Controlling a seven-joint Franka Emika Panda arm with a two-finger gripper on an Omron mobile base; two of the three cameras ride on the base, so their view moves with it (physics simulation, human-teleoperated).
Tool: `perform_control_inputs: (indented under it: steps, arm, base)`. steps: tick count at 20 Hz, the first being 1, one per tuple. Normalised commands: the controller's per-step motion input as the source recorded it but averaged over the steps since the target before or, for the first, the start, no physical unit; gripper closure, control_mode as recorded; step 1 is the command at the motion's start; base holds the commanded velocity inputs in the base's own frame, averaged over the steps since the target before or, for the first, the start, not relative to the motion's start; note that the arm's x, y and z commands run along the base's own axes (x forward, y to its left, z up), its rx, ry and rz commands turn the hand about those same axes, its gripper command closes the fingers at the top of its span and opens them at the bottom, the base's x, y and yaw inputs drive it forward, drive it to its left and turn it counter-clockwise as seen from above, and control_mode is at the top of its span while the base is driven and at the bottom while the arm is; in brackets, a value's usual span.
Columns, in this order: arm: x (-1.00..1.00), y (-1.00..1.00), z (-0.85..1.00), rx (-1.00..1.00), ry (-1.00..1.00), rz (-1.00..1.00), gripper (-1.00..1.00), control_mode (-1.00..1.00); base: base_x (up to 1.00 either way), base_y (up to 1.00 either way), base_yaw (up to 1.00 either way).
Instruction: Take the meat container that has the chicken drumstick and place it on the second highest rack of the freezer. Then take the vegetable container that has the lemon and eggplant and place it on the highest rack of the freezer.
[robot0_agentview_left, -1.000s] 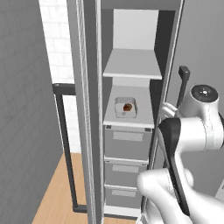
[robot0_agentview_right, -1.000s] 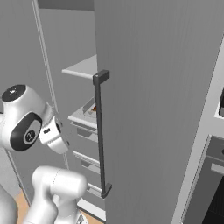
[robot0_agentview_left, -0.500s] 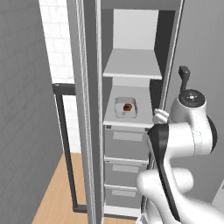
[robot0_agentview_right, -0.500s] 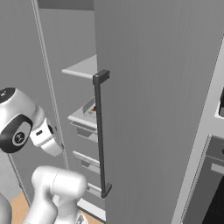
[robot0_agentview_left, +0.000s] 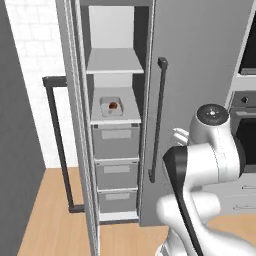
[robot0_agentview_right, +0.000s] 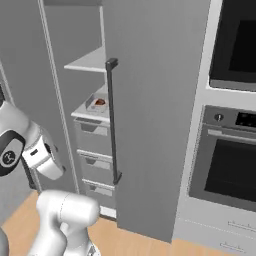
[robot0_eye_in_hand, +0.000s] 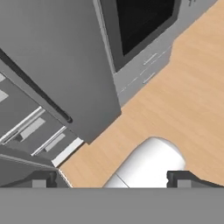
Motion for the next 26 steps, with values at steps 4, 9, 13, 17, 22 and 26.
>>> perform_control_inputs:
  steps: [4, 9, 13, 17, 22, 26]
  arm:
    - [0.00, 0.00, 0.00, 0.00, 0.00, 0.00, -1.00, 1.00]
    - [0.00, 0.00, 0.00, 0.00, 0.00, 0.00, -1.00, 1.00]
    - [0.00, 0.00, 0.00, 0.00, 0.00, 0.00, -1.00, 1.00]
    - [0.00, 0.00, 0.00, 0.00, 0.00, 0.00, -1.00, 1.00]
    - [0.00, 0.00, 0.00, 0.00, 0.00, 0.00, -1.00, 1.00]
    - [0.00, 0.00, 0.00, 0.00, 0.00, 0.00, -1.00, 1.00]
  base:
    - [-0.43, -0.56, -0.62]
    - [-0.02, -0.93, -0.36]
    - [0.17, -1.00, -0.11]
    - [0.52, -1.00, -0.08]
    - [0.65, -0.97, -0.02]
    - [0.76, -0.99, 0.00]
